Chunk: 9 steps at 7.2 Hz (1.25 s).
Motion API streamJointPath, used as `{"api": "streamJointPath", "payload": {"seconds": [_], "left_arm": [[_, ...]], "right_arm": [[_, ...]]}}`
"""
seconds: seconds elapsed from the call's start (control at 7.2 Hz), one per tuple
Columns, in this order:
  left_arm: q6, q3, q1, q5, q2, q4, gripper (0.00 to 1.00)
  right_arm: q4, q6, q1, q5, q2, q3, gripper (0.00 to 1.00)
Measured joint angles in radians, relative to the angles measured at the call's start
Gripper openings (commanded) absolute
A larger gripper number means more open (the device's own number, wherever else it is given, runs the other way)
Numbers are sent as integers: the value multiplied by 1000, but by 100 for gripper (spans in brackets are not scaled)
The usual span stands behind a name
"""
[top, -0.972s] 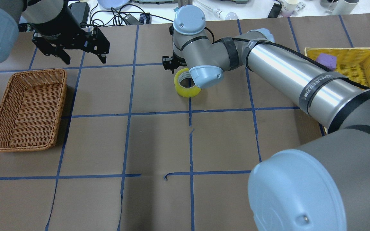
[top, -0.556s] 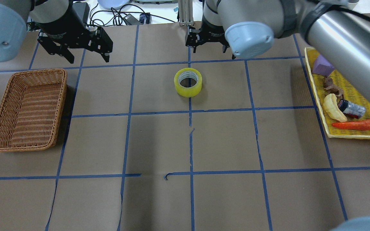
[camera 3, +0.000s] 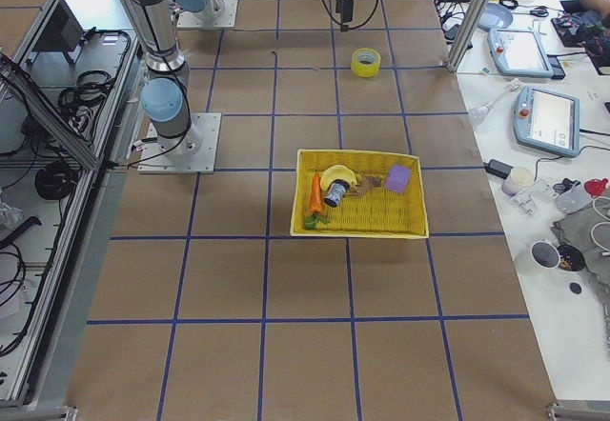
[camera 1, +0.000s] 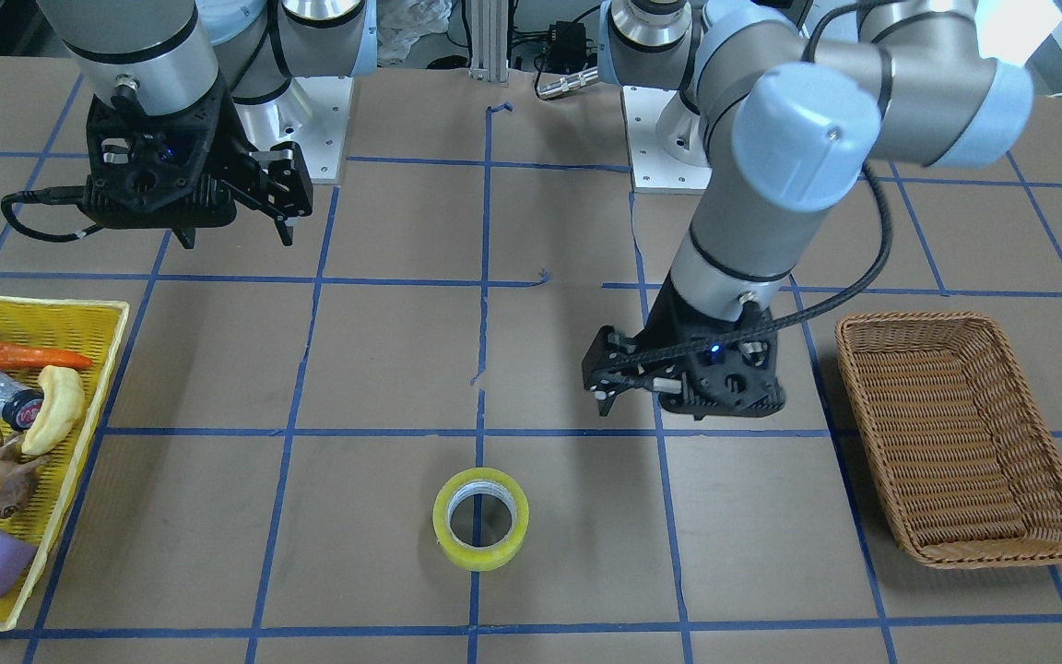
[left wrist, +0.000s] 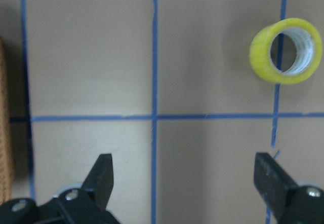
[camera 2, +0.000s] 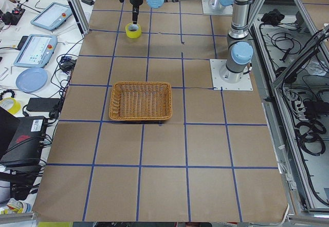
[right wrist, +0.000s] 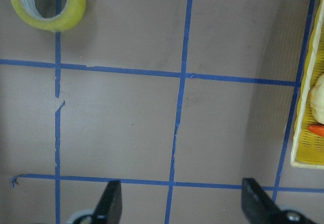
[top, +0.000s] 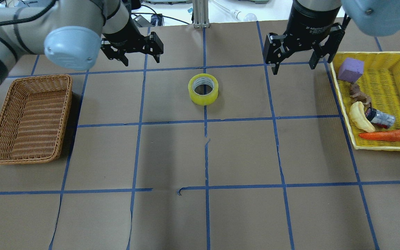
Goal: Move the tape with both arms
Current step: 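Reach the left gripper to the tape roll while the right arm returns to rest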
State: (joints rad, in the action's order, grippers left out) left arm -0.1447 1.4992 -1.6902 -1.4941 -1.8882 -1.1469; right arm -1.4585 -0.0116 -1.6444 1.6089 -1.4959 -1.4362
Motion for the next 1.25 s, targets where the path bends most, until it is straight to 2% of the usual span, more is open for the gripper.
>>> {"api": "streamJointPath", "payload": {"seconds": [0.28, 0.42, 0.69, 0.83, 1.25], "left_arm": [[-70, -27, -75, -5, -133, 100, 100], [-82, -52, -97, -7, -195, 120, 100], [-121, -97, -141, -10, -292, 140, 100], [-158, -106, -156, -10, -321, 151, 100], [-93, -123, -165, -53, -358, 159, 100]], "right_arm": [[-93, 7, 37, -27, -11, -23, 100], [-162, 20, 62, -42, -12, -20, 100], [-208, 29, 82, -50, -14, -19, 100], [-212, 30, 84, -53, -15, -21, 100], [-223, 30, 83, -52, -16, -30, 100]]}}
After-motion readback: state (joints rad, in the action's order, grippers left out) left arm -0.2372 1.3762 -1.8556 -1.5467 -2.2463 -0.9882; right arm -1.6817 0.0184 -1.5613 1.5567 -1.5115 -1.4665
